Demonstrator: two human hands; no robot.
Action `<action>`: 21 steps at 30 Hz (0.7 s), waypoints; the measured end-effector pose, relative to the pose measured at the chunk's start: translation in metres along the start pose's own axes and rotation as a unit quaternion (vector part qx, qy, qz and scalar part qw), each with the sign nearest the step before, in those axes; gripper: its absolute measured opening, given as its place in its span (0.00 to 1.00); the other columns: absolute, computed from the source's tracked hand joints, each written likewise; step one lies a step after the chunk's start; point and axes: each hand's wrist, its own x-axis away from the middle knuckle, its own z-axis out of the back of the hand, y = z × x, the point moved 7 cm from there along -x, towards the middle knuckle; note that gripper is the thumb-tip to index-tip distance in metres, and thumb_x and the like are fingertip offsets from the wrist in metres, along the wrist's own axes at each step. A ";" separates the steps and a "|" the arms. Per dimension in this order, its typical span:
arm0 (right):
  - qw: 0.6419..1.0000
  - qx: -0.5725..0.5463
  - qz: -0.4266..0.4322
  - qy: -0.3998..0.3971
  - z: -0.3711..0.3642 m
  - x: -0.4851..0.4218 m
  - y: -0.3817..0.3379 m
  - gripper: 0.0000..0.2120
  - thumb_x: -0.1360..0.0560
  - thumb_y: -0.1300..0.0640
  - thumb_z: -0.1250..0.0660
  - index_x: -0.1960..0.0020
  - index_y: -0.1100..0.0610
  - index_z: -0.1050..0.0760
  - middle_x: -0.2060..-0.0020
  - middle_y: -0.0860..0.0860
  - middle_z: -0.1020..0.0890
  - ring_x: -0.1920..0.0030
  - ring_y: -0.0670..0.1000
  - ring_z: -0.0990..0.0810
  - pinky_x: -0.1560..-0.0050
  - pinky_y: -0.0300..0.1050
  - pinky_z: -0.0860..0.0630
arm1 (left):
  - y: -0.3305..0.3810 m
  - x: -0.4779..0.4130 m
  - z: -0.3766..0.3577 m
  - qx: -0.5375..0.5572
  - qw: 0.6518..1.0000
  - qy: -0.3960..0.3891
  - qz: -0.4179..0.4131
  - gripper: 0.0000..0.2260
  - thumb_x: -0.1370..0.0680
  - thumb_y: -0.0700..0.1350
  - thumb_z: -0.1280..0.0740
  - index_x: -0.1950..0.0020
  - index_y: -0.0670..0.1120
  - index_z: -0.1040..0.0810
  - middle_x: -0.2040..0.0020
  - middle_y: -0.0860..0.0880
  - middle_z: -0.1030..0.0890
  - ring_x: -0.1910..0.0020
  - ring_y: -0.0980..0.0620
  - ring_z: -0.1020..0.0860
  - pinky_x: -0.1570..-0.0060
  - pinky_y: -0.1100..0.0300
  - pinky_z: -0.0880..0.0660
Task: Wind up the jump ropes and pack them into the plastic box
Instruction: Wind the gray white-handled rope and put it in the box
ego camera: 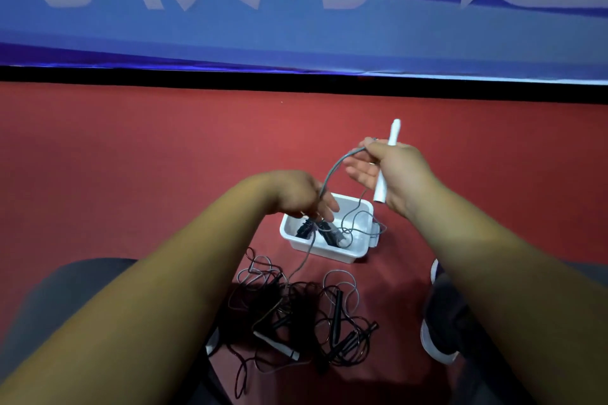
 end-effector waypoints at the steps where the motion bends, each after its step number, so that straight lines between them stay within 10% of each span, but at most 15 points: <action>1: 1.000 -0.021 0.002 0.009 0.003 -0.001 -0.004 0.05 0.14 0.62 0.35 0.47 0.63 0.24 0.66 0.57 0.14 0.61 0.56 0.11 0.64 0.46 0.15 | -0.003 -0.001 -0.004 -0.022 1.000 -0.014 0.000 0.16 0.20 0.31 0.39 0.39 0.42 0.17 0.46 0.46 0.12 0.48 0.51 0.17 0.45 0.56 0.24; 4: 0.996 -0.078 0.009 0.032 0.013 -0.006 -0.011 0.05 0.14 0.61 0.35 0.48 0.62 0.25 0.67 0.57 0.15 0.61 0.56 0.11 0.64 0.45 0.16 | -0.011 -0.001 -0.007 -0.017 0.999 -0.032 0.013 0.14 0.19 0.30 0.39 0.37 0.37 0.19 0.46 0.43 0.14 0.48 0.49 0.18 0.60 0.66 0.24; 9: 0.995 -0.087 0.000 0.049 0.020 -0.012 -0.008 0.06 0.13 0.59 0.36 0.45 0.62 0.24 0.62 0.58 0.14 0.58 0.57 0.10 0.62 0.47 0.14 | -0.008 0.002 -0.004 0.021 0.998 -0.063 -0.001 0.09 0.15 0.36 0.38 0.39 0.40 0.19 0.47 0.46 0.13 0.49 0.48 0.17 0.51 0.58 0.21; 21: 0.916 0.343 -0.192 -0.083 0.010 0.009 0.071 0.11 0.17 0.59 0.35 0.41 0.50 0.17 0.43 0.48 0.13 0.47 0.52 0.14 0.49 0.48 0.18 | 0.026 0.015 0.033 0.418 0.900 0.094 -0.083 0.07 0.14 0.37 0.38 0.43 0.40 0.19 0.51 0.45 0.12 0.55 0.51 0.12 0.58 0.60 0.15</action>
